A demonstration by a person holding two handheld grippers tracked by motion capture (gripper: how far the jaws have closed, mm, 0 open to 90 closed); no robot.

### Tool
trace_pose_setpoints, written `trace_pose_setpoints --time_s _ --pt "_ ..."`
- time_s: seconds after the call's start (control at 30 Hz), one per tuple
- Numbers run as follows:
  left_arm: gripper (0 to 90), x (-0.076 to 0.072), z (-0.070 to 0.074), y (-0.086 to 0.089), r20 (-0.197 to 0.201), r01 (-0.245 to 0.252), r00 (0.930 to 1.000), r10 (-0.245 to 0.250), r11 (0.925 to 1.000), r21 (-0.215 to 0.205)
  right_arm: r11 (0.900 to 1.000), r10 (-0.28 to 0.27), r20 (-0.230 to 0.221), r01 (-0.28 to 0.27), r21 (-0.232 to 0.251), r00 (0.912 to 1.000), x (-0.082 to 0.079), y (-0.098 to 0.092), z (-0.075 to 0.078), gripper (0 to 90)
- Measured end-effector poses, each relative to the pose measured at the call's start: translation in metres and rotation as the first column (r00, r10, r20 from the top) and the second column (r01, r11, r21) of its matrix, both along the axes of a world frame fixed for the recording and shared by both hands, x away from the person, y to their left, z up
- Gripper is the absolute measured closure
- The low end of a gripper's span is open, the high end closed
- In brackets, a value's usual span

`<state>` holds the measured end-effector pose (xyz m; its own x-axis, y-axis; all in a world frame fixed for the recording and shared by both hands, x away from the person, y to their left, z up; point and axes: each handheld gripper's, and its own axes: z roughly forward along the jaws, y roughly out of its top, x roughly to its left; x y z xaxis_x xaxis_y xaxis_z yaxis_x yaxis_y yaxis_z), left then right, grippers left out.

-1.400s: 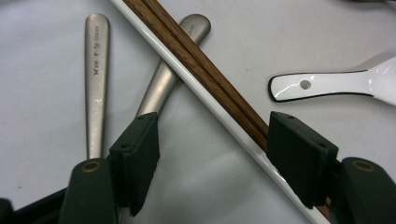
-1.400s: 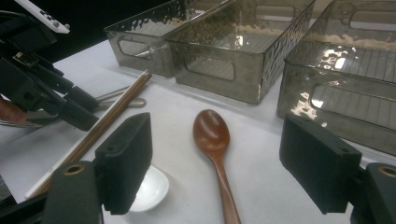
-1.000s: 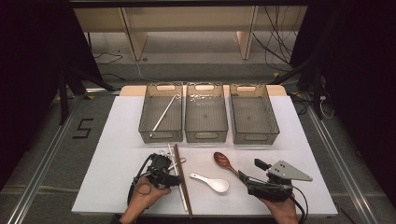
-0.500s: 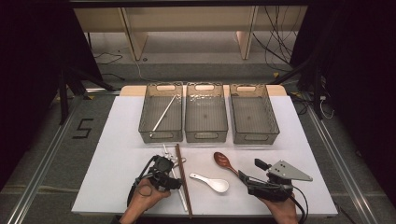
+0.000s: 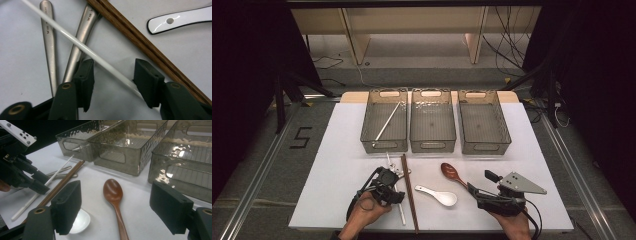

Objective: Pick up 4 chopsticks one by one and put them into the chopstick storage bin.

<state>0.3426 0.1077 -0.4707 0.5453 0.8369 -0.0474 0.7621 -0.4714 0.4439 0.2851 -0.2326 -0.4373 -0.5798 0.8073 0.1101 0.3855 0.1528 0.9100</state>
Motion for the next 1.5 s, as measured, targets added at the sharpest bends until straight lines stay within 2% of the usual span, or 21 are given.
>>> trace_pose_setpoints --time_s 0.33,0.4,0.47,0.9,1.37,1.5 --pt "62.8 0.001 0.001 0.011 -0.013 -0.017 0.9998 0.016 0.9991 -0.040 1.000 -0.002 0.003 0.002 -0.001 1.0000 0.000 0.000 0.000 26.4" --pt "70.2 -0.001 0.000 0.013 -0.013 -0.019 0.9997 0.019 0.9990 -0.041 1.000 -0.002 0.003 0.002 -0.002 1.0000 0.000 0.000 0.000 26.4" --pt "73.3 -0.002 0.000 0.015 -0.010 -0.029 0.9996 0.028 0.9986 -0.043 1.000 -0.002 0.003 0.002 -0.002 1.0000 0.000 0.000 0.000 26.4" --pt "82.1 -0.001 0.000 0.022 -0.024 -0.051 0.9985 0.050 0.9968 -0.062 1.000 0.002 0.004 -0.002 -0.005 1.0000 0.000 0.000 0.000 26.4" --pt "84.1 0.000 -0.001 0.025 -0.027 -0.055 0.9983 0.052 0.9950 -0.083 1.000 0.002 0.003 -0.002 -0.005 1.0000 0.000 0.001 0.000 26.4" --pt "84.2 0.001 0.000 0.025 -0.028 -0.043 0.9988 0.040 0.9949 -0.092 1.000 0.002 0.004 -0.002 -0.004 1.0000 0.000 0.000 0.000 26.4"
